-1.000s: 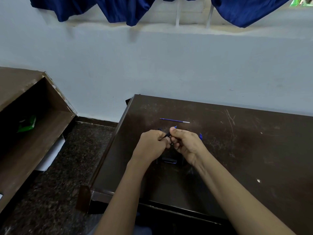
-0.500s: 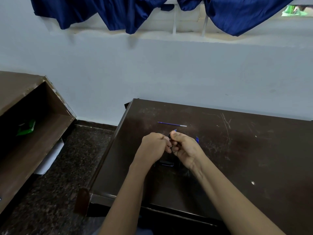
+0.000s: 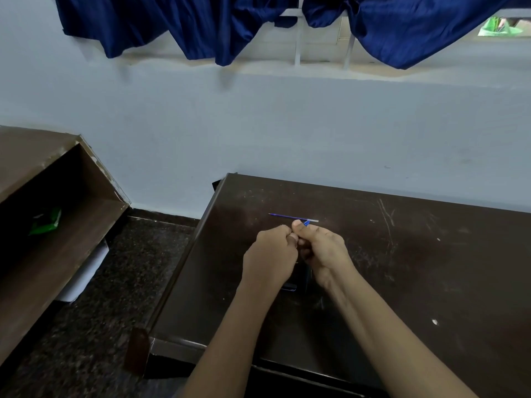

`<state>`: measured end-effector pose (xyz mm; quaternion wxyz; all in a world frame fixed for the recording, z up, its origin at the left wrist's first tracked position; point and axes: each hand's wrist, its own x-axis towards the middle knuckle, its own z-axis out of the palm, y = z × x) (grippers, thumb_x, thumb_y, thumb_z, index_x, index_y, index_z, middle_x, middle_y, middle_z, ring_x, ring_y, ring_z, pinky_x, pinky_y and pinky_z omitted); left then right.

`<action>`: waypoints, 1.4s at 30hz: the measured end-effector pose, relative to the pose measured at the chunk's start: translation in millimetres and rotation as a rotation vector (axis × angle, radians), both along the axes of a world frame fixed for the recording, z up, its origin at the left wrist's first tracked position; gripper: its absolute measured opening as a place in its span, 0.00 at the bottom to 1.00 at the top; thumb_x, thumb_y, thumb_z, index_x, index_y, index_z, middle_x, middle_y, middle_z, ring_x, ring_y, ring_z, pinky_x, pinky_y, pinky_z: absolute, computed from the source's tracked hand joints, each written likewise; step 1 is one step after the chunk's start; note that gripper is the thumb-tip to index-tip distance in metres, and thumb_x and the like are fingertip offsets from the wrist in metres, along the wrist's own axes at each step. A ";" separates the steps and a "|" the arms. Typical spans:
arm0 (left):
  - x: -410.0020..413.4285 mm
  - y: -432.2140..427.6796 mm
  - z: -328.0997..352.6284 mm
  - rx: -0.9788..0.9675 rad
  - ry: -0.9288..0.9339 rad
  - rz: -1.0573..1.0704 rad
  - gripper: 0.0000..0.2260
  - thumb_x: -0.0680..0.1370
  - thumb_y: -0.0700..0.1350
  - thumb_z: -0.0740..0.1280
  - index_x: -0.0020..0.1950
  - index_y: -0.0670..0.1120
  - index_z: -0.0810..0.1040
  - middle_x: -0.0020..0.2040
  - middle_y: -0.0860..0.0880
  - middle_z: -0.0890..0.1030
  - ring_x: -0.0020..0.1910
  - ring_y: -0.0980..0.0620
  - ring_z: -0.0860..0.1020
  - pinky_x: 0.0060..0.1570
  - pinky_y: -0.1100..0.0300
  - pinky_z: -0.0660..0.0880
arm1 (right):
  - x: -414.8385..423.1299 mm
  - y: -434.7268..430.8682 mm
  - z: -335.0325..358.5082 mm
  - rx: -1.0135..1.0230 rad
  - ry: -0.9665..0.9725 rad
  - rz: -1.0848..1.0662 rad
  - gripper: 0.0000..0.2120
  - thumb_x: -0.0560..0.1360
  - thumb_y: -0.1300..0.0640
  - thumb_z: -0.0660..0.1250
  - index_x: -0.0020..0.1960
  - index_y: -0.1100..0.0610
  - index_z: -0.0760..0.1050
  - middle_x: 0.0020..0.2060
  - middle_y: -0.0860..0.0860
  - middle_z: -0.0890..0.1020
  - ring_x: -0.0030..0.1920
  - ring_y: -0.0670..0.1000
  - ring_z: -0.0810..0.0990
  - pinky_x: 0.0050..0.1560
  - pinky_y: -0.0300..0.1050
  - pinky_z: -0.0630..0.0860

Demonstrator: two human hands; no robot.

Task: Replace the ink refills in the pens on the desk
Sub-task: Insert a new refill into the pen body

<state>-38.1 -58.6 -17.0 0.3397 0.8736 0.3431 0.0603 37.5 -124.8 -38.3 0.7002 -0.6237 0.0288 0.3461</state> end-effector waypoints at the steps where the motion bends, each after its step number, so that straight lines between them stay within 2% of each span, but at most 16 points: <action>1: 1.2 -0.5 1.0 0.007 0.000 0.009 0.11 0.80 0.49 0.56 0.42 0.48 0.73 0.40 0.50 0.75 0.37 0.52 0.73 0.35 0.58 0.66 | -0.1 0.0 1.9 0.009 0.011 -0.010 0.12 0.71 0.57 0.72 0.31 0.58 0.75 0.22 0.48 0.74 0.25 0.45 0.68 0.27 0.37 0.67; 7: 5.2 3.4 1.3 -0.177 0.012 0.066 0.12 0.80 0.48 0.58 0.46 0.46 0.79 0.45 0.46 0.81 0.40 0.51 0.77 0.39 0.58 0.71 | -6.4 0.2 6.5 0.038 0.061 -0.020 0.05 0.71 0.60 0.72 0.38 0.59 0.78 0.24 0.48 0.76 0.20 0.41 0.69 0.22 0.34 0.65; 10: 7.6 8.0 4.2 -0.267 0.062 0.086 0.11 0.79 0.46 0.60 0.49 0.43 0.80 0.48 0.42 0.82 0.47 0.45 0.80 0.50 0.51 0.75 | -7.3 -0.1 6.2 0.064 0.040 0.015 0.07 0.73 0.59 0.70 0.37 0.58 0.78 0.23 0.47 0.77 0.20 0.41 0.70 0.22 0.33 0.65; 12: 8.7 11.4 5.2 -0.287 0.062 0.085 0.11 0.79 0.45 0.61 0.48 0.41 0.80 0.46 0.42 0.82 0.47 0.44 0.80 0.52 0.50 0.75 | -7.9 0.4 4.6 0.086 0.030 0.026 0.07 0.73 0.59 0.69 0.37 0.59 0.78 0.23 0.48 0.77 0.20 0.41 0.70 0.22 0.32 0.65; 15: 8.8 14.8 5.7 -0.350 0.058 0.072 0.10 0.79 0.44 0.61 0.44 0.42 0.79 0.38 0.46 0.79 0.40 0.50 0.77 0.49 0.55 0.72 | -7.9 1.3 1.4 0.082 0.023 0.040 0.06 0.73 0.58 0.69 0.40 0.60 0.79 0.27 0.50 0.78 0.24 0.43 0.73 0.22 0.32 0.66; 19: 5.4 16.8 0.8 -0.356 0.001 0.083 0.14 0.80 0.44 0.60 0.34 0.48 0.75 0.30 0.51 0.76 0.32 0.56 0.73 0.35 0.63 0.67 | -8.0 1.9 -0.1 0.059 -0.006 0.064 0.06 0.74 0.57 0.68 0.39 0.58 0.80 0.29 0.50 0.79 0.28 0.45 0.73 0.25 0.33 0.67; 22: 8.7 18.7 0.0 -0.380 0.021 0.073 0.13 0.79 0.43 0.61 0.34 0.47 0.74 0.30 0.50 0.74 0.32 0.56 0.72 0.37 0.61 0.67 | -8.5 1.5 1.4 0.064 0.000 0.043 0.07 0.75 0.59 0.67 0.39 0.56 0.81 0.31 0.50 0.81 0.30 0.45 0.75 0.27 0.34 0.67; 27: 7.5 17.0 -3.1 -0.435 -0.099 0.110 0.20 0.81 0.50 0.57 0.31 0.46 0.74 0.26 0.52 0.72 0.28 0.55 0.70 0.36 0.61 0.67 | -9.2 2.8 3.4 0.152 0.017 0.039 0.11 0.78 0.64 0.60 0.50 0.57 0.81 0.29 0.51 0.79 0.27 0.45 0.75 0.24 0.33 0.68; 30: 6.6 16.2 -4.4 -0.453 -0.143 0.126 0.19 0.80 0.48 0.57 0.31 0.47 0.74 0.26 0.53 0.73 0.28 0.57 0.71 0.35 0.62 0.66 | -7.7 3.0 8.1 0.232 0.013 0.088 0.13 0.79 0.65 0.57 0.50 0.59 0.80 0.26 0.52 0.76 0.24 0.46 0.74 0.26 0.36 0.72; 32: 7.3 13.8 -3.7 -0.413 -0.159 0.124 0.16 0.80 0.45 0.57 0.33 0.47 0.74 0.27 0.53 0.74 0.29 0.58 0.72 0.34 0.64 0.66 | -5.5 3.3 10.5 0.260 0.015 0.115 0.11 0.80 0.64 0.58 0.51 0.60 0.80 0.29 0.52 0.75 0.24 0.45 0.72 0.28 0.38 0.72; 35: 6.4 10.9 -3.9 -0.349 -0.175 0.084 0.13 0.81 0.45 0.57 0.39 0.46 0.76 0.32 0.54 0.76 0.32 0.60 0.74 0.34 0.69 0.68 | -3.0 2.1 7.0 0.180 -0.043 0.125 0.06 0.78 0.58 0.65 0.47 0.59 0.79 0.27 0.50 0.75 0.24 0.45 0.71 0.31 0.40 0.71; 37: 5.6 10.4 -4.6 -0.323 -0.145 0.033 0.12 0.81 0.45 0.57 0.42 0.46 0.77 0.33 0.54 0.77 0.33 0.61 0.74 0.31 0.72 0.67 | -0.7 0.2 3.3 0.136 -0.071 0.103 0.06 0.75 0.57 0.69 0.44 0.60 0.78 0.25 0.51 0.76 0.24 0.48 0.72 0.33 0.44 0.70; 40: 6.8 10.7 -6.3 -0.303 -0.125 0.012 0.12 0.81 0.45 0.57 0.43 0.47 0.77 0.34 0.54 0.78 0.33 0.62 0.74 0.31 0.73 0.66 | 2.1 -0.8 2.4 0.127 -0.027 0.085 0.04 0.76 0.63 0.66 0.47 0.61 0.79 0.31 0.53 0.79 0.25 0.47 0.73 0.31 0.43 0.71; 42: 7.3 11.2 -6.5 -0.308 -0.127 0.023 0.12 0.81 0.44 0.57 0.43 0.46 0.78 0.33 0.53 0.78 0.32 0.63 0.75 0.30 0.75 0.67 | 3.6 0.7 3.4 0.159 0.042 0.077 0.09 0.77 0.67 0.61 0.53 0.61 0.78 0.39 0.53 0.83 0.25 0.46 0.73 0.30 0.42 0.71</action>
